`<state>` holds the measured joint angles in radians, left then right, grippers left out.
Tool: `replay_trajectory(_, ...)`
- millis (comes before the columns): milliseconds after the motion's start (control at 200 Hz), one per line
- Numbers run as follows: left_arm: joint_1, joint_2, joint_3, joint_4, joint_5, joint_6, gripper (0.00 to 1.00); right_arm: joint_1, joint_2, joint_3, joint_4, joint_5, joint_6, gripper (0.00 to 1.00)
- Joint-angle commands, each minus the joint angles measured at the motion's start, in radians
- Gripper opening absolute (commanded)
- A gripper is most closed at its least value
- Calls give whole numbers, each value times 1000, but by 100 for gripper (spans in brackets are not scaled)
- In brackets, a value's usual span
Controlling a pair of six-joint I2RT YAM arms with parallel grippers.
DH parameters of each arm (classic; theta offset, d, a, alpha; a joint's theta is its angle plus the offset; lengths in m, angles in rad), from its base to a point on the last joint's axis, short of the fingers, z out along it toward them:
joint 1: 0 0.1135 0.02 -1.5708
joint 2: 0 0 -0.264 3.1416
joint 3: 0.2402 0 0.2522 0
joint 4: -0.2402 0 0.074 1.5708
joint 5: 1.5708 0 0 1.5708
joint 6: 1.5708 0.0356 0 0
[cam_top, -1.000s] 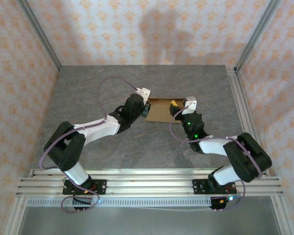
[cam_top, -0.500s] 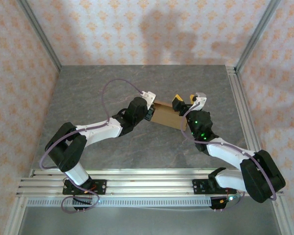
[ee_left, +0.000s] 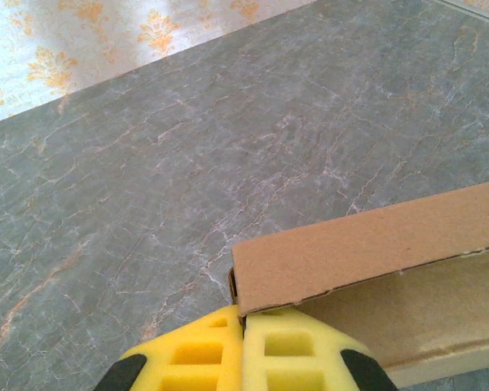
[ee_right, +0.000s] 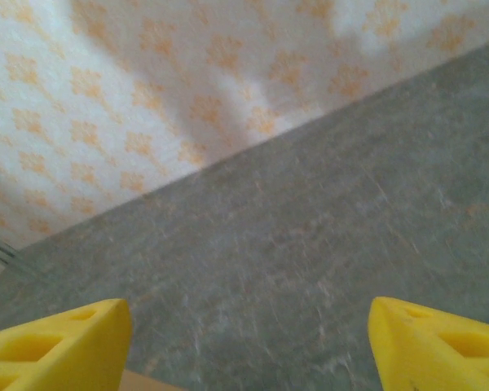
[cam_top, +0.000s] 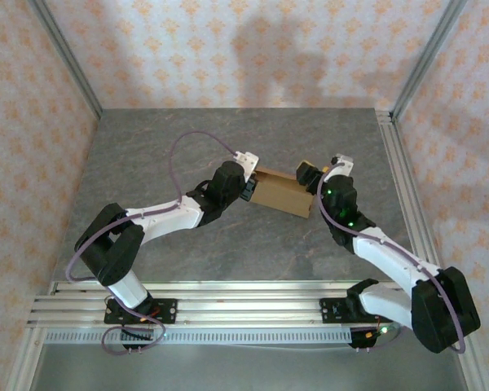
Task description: Fold the paper box
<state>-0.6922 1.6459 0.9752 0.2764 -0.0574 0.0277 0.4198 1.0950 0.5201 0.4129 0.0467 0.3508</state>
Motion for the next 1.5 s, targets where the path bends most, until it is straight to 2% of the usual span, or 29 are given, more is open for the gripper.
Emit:
replay_trajectory(0, -7, 37, -17, -138, 15, 1, 0, 1, 4, -53, -27, -11, 59, 76)
replay_trajectory(90, -7, 31, -23, -135, 20, -9, 1, 2, 27, -83, 12, -9, 75, 76)
replay_trajectory(335, -7, -19, -16, -198, 39, -47, 23, 2, 69, -108, 65, 9, 91, 75)
replay_trajectory(836, -7, -118, -52, -223, 76, -77, 29, 33, 191, -160, 180, 57, 45, 74)
replay_trajectory(861, -7, -123, -51, -223, 83, -80, 37, 36, 196, -163, 187, 64, 39, 74)
replay_trajectory(906, -6, -137, -52, -223, 102, -84, 45, 43, 206, -164, 188, 77, 32, 74)
replay_trajectory(1081, 4, -190, -60, -246, 208, -81, 66, 56, 242, -167, 193, 109, 14, 74)
replay_trajectory(1356, 39, -242, -113, -215, 320, -121, 78, 61, 305, -185, 245, 129, 24, 73)
replay_trajectory(1497, 64, -286, -140, -153, 445, -168, 85, 60, 315, -190, 251, 131, 26, 73)
